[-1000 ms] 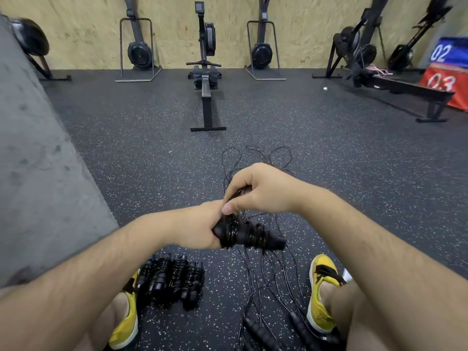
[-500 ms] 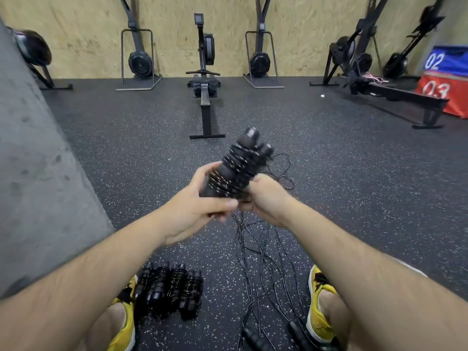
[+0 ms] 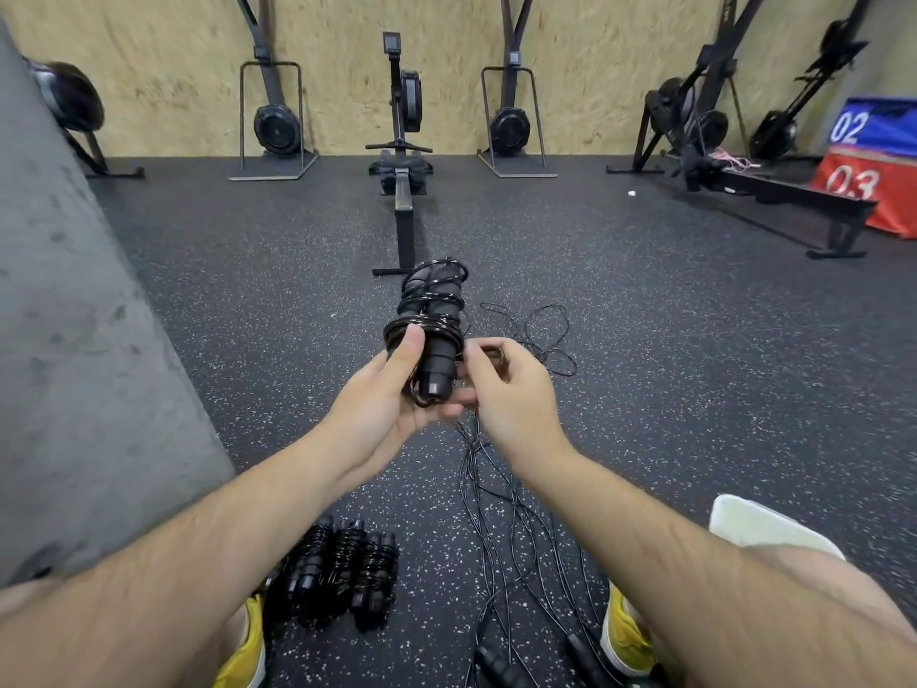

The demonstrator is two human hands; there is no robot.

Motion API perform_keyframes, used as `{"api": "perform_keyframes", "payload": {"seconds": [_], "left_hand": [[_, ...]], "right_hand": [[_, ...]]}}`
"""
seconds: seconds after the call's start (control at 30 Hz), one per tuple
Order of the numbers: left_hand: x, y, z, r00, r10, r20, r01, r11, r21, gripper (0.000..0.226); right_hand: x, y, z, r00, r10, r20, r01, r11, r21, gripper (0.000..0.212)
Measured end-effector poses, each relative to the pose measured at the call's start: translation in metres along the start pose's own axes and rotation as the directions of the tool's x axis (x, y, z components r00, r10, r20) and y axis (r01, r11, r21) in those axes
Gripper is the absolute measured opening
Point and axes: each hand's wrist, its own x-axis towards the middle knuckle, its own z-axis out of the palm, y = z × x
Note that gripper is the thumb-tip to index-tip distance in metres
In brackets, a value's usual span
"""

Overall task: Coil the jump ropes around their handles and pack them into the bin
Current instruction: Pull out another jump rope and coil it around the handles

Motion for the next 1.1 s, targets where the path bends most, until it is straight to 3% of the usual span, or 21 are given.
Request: {"api": "perform_keyframes", "payload": {"seconds": [0.1, 0.2, 0.3, 0.4, 0.5, 0.63, 0.77, 0.93, 1.1], "left_hand": [[0.0, 0.004, 0.0, 1.0, 0.006, 0.002, -0.006, 0.999, -0.052, 0.05], [-0.002, 0.006, 0.0, 1.0, 0.009, -0.011, -0.01, 0.999, -0.038, 0.051], [-0.003, 0.005, 0.0, 0.999, 0.031, -0.026, -0.031, 0.999, -0.026, 0.051], [-0.005, 0.006, 0.0, 0.999, 0.051, -0.012, -0.051, 0.999, 0.002, 0.048], [-0.006, 0.012, -0.002, 0.999, 0.042, 0.031, -0.041, 0.998, -0.037, 0.047], [-0.011, 0.018, -0.009, 0.992, 0.018, 0.122, 0.0, 0.989, -0.147, 0.034], [-0.01, 0.022, -0.015, 0.983, 0.028, 0.181, 0.011, 0.978, -0.21, 0.035], [-0.008, 0.019, -0.016, 0.984, 0.02, 0.175, 0.011, 0.984, -0.178, 0.043], [-0.006, 0.02, -0.021, 0.976, 0.014, 0.218, 0.017, 0.99, -0.137, 0.045]], "right_hand": [[-0.007, -0.006, 0.002, 0.995, -0.073, 0.061, 0.066, 0.992, 0.106, 0.011], [-0.007, 0.001, 0.001, 0.955, -0.293, 0.055, 0.298, 0.943, -0.146, 0.023], [-0.005, 0.002, -0.001, 0.813, -0.577, 0.079, 0.574, 0.772, -0.272, 0.035], [-0.004, -0.003, -0.004, 0.688, -0.709, 0.153, 0.715, 0.626, -0.311, 0.043], [-0.003, -0.015, -0.007, 0.731, -0.673, 0.112, 0.678, 0.698, -0.229, 0.038], [0.004, -0.021, -0.013, 0.596, -0.775, 0.209, 0.803, 0.565, -0.192, 0.019], [0.011, -0.026, -0.021, 0.607, -0.69, 0.394, 0.79, 0.58, -0.2, 0.013], [0.011, -0.024, -0.022, 0.551, -0.629, 0.549, 0.832, 0.468, -0.298, 0.023], [0.011, -0.026, -0.027, 0.612, -0.619, 0.492, 0.79, 0.512, -0.338, 0.022]]}}
